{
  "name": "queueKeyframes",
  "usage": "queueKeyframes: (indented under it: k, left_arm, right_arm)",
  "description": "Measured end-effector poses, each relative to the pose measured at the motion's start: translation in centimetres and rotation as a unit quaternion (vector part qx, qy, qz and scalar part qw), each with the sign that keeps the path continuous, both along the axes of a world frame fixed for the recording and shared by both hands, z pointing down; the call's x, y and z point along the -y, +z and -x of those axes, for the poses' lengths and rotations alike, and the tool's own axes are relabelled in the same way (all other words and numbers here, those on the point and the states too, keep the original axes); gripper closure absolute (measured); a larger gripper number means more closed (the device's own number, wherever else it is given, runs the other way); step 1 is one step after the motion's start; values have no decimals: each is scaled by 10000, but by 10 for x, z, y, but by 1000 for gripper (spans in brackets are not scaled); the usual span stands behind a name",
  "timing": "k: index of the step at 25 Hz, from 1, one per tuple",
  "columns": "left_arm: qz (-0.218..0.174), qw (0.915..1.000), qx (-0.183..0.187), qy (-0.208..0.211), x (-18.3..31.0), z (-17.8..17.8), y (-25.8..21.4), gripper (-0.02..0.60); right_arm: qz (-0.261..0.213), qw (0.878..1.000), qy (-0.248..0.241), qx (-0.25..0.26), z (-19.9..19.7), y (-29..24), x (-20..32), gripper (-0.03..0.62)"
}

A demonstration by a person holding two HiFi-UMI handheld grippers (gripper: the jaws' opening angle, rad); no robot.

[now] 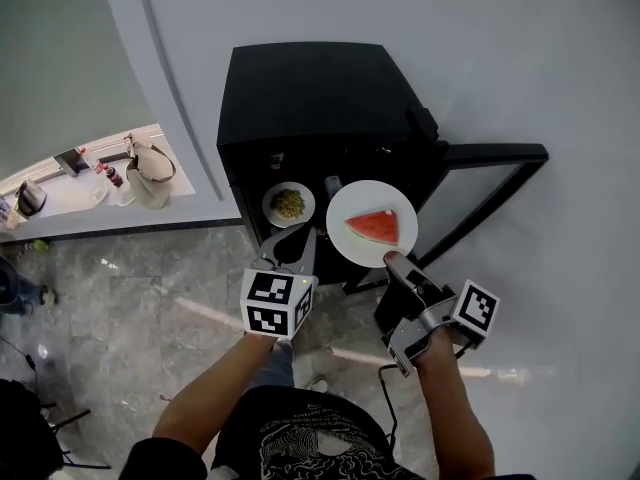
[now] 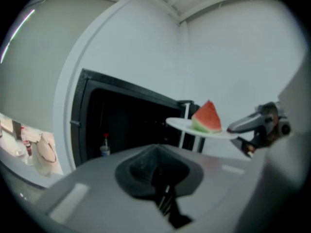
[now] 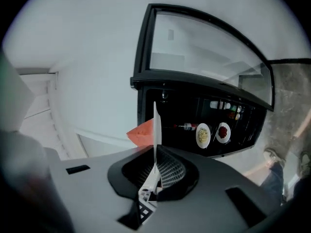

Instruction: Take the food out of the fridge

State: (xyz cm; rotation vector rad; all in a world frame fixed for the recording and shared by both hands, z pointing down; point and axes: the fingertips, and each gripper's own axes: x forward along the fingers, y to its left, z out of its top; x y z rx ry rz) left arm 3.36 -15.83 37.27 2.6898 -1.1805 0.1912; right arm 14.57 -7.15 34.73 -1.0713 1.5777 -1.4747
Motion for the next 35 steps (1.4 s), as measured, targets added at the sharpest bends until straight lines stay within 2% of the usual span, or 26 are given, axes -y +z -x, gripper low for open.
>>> queueKeyframes:
  k: [4, 11, 15, 18, 27, 35]
  left_arm:
    - [-27, 10000, -80, 8, 1, -2, -12, 580]
    - [-69, 9998, -186, -52, 13, 3, -24, 580]
    - [-143, 9993, -353, -44, -16, 10, -29, 580]
    - [-263, 9991, -334, 21, -35, 11, -30, 580]
    - [-28, 9997, -175, -148, 37, 29, -19, 580]
    - [-83, 9998, -117, -111, 26, 31, -22, 580]
  right_arm:
    - [-143, 9998, -146, -68, -1, -43, -3, 583]
    - [-473, 9987, -178, -74, -10, -93, 33, 583]
    - [-544, 9983, -146, -112, -12, -96, 35, 583]
    - [-522, 9985, -40, -126, -17, -94, 42, 582]
    - [-170, 9998, 8, -56, -14, -86, 165, 582]
    - [-113, 9998, 148, 7, -11, -89, 166, 582]
